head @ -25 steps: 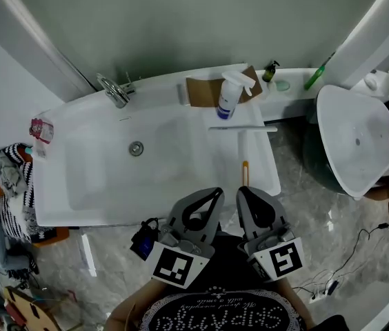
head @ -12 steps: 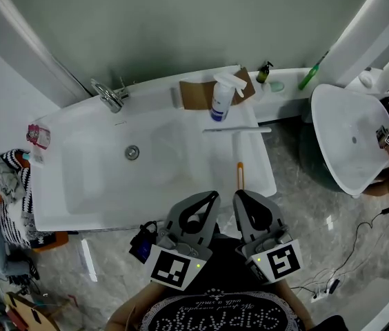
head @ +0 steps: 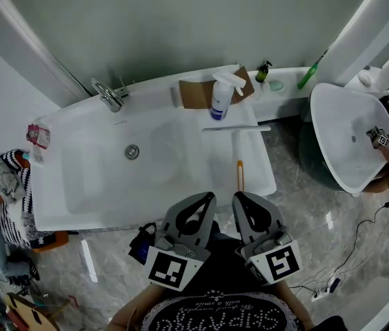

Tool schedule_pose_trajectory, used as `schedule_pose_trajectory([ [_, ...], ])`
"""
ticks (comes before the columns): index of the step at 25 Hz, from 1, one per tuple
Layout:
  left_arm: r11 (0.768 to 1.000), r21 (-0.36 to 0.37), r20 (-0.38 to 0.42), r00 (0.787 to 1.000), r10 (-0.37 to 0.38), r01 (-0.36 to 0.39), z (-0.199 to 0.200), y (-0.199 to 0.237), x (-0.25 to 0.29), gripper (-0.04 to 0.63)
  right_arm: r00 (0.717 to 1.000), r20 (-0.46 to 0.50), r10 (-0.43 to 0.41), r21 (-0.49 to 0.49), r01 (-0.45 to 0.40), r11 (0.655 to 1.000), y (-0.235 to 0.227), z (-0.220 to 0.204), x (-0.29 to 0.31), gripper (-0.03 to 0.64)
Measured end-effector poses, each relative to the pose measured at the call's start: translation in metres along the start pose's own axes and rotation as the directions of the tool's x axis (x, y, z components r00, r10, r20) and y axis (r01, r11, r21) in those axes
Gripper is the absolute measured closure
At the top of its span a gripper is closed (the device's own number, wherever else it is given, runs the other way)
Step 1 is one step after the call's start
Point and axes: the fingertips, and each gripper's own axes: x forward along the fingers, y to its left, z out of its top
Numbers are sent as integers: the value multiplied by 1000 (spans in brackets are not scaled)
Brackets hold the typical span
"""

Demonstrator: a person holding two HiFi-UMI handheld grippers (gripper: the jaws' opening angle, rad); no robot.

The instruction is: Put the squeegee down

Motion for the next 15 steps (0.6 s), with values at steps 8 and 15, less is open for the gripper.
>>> schedule_pose_trajectory([
  [8, 1000, 5, -7, 1000, -15, 15, -1, -2, -2, 591, 1000, -16, 6, 0, -6, 1000, 3, -1, 1, 598],
  [15, 1000, 6, -7, 1000, -15, 15, 1, -1, -5, 591, 1000, -19, 14, -3, -14, 1000, 7, -1, 1, 598],
])
